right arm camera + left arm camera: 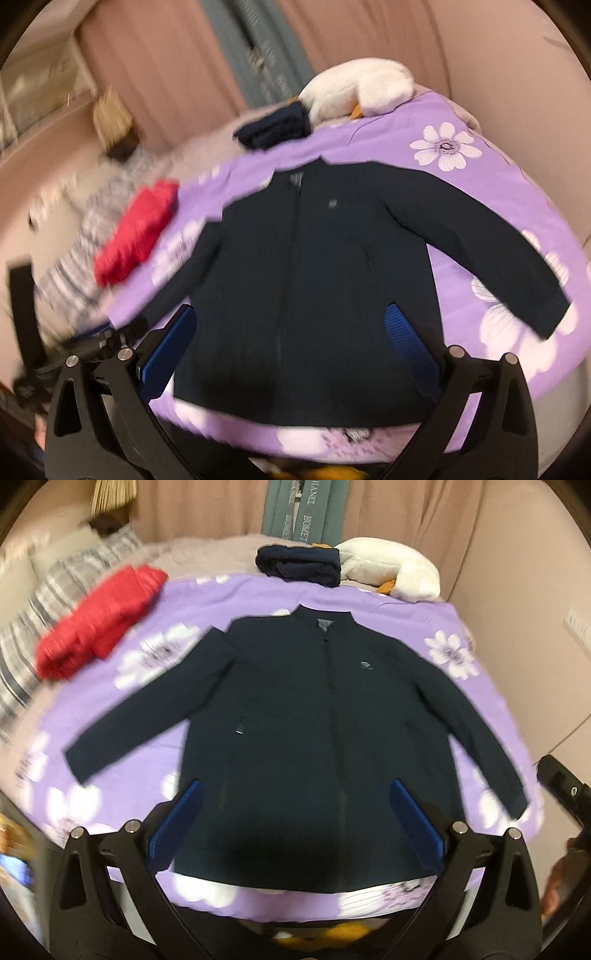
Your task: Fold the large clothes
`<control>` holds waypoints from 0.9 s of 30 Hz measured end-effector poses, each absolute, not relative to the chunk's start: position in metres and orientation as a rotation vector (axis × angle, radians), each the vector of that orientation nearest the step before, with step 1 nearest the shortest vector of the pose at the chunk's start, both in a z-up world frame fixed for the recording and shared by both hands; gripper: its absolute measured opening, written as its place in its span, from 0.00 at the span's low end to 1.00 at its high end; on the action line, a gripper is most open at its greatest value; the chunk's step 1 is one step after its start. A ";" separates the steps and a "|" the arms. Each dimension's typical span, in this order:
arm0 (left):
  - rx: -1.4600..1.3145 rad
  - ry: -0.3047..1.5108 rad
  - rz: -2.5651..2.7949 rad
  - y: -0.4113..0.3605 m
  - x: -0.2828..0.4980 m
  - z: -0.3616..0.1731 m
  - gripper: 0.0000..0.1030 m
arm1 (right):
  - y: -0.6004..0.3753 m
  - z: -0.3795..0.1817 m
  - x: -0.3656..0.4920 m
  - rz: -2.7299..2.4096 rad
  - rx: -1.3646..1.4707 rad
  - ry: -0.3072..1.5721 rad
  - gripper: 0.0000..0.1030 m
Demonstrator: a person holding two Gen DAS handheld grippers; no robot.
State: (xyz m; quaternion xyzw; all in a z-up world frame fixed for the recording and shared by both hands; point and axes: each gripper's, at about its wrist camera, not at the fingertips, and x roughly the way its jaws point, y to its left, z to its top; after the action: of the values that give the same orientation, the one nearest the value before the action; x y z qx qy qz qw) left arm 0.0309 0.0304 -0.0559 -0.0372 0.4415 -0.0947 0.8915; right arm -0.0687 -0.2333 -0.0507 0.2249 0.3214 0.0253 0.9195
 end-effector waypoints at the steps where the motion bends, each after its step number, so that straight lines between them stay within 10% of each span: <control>1: -0.124 0.919 -0.215 0.038 0.034 -0.062 0.98 | -0.239 -0.051 -0.069 0.057 0.478 0.635 0.99; 8: -0.417 0.899 -0.409 0.063 0.053 -0.086 0.98 | -0.283 -0.084 -0.090 0.183 0.616 0.321 0.99; 27: -0.844 0.956 -0.234 0.158 0.120 -0.198 0.98 | -0.379 -0.203 -0.070 -0.122 0.963 0.650 0.99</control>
State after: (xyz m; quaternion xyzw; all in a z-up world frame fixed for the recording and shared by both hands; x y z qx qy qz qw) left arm 0.1195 0.1581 -0.1977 -0.3931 0.4454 -0.1090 0.7970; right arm -0.0702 -0.3788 -0.2033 0.4545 0.3069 -0.0578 0.8342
